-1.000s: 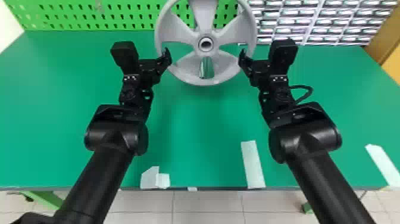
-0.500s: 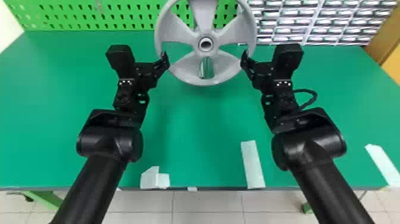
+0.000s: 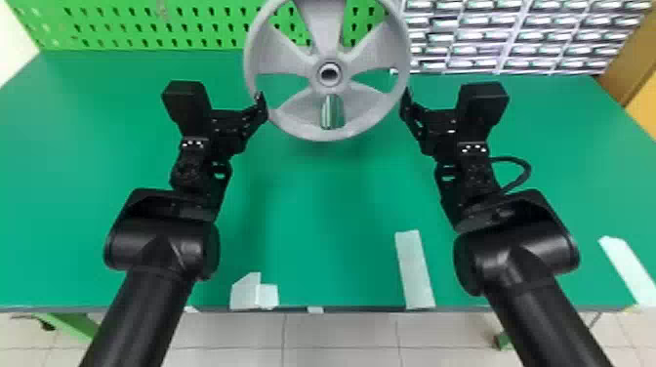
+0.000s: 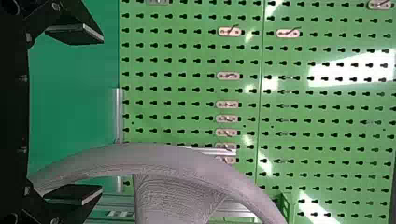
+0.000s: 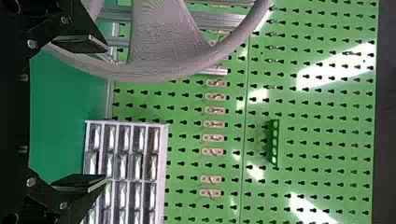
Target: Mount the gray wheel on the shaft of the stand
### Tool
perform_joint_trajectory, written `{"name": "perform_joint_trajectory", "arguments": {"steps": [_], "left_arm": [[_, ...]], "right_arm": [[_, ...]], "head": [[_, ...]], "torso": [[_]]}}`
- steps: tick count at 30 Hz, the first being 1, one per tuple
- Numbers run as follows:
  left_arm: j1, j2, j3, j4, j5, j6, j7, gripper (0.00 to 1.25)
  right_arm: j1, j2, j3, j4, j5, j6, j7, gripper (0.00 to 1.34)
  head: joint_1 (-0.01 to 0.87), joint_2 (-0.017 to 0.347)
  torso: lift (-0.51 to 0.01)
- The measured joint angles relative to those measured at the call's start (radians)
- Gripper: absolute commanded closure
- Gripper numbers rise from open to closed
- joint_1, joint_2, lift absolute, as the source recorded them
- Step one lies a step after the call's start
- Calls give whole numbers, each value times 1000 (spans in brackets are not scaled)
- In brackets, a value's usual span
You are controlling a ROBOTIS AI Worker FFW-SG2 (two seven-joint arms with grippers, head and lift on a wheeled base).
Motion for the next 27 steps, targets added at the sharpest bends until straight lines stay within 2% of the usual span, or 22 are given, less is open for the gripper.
{"name": "perform_joint_trajectory", "arguments": {"steps": [27], "left_arm": [[94,0,26,-110,3,27,-25,157]], "right_arm": [[64,-4,-15,-53,8,-30,6,298]], "head": [[865,52]], "torso": [[-101]]}}
